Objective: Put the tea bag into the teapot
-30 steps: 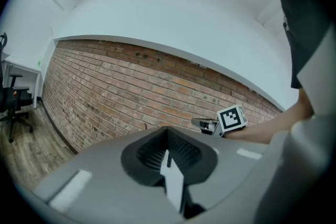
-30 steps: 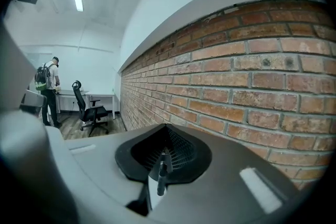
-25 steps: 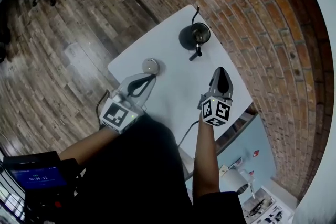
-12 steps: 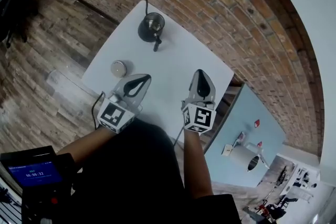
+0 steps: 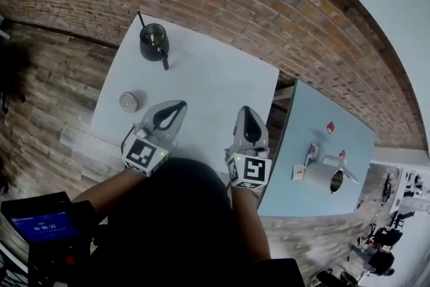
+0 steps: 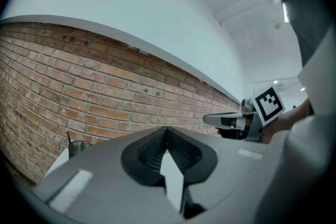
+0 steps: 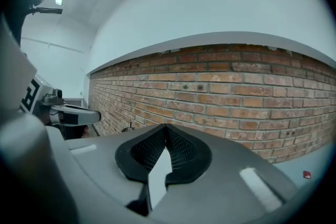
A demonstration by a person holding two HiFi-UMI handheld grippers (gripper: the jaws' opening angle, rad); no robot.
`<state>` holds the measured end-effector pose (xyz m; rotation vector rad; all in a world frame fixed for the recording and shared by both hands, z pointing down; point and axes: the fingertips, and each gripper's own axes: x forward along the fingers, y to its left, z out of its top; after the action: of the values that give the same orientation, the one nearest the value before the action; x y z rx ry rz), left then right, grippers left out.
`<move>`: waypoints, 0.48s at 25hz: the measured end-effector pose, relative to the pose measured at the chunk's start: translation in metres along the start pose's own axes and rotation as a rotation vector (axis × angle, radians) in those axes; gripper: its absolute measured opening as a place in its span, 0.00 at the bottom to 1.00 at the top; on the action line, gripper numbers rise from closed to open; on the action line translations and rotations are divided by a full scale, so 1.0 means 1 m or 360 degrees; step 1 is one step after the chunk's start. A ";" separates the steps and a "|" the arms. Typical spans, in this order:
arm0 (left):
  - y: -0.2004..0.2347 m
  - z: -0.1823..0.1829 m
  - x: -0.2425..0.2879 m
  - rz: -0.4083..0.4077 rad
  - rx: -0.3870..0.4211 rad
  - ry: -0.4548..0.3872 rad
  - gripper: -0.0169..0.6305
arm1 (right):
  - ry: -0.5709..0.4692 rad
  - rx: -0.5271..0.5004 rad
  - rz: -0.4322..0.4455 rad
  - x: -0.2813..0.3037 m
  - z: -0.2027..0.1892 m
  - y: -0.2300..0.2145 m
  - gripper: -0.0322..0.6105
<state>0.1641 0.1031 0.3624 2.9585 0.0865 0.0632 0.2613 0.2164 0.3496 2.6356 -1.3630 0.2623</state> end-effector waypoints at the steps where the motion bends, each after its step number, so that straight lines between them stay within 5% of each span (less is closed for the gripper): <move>1: -0.002 0.000 0.005 -0.0007 0.0009 0.0005 0.03 | -0.0010 0.0015 -0.0027 -0.006 0.000 -0.007 0.05; 12: -0.016 0.010 0.028 -0.0050 0.0045 -0.0033 0.03 | -0.0011 0.0023 -0.0114 -0.031 -0.011 -0.021 0.05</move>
<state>0.1919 0.1189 0.3508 2.9845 0.1322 0.0277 0.2599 0.2555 0.3518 2.6928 -1.2704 0.2552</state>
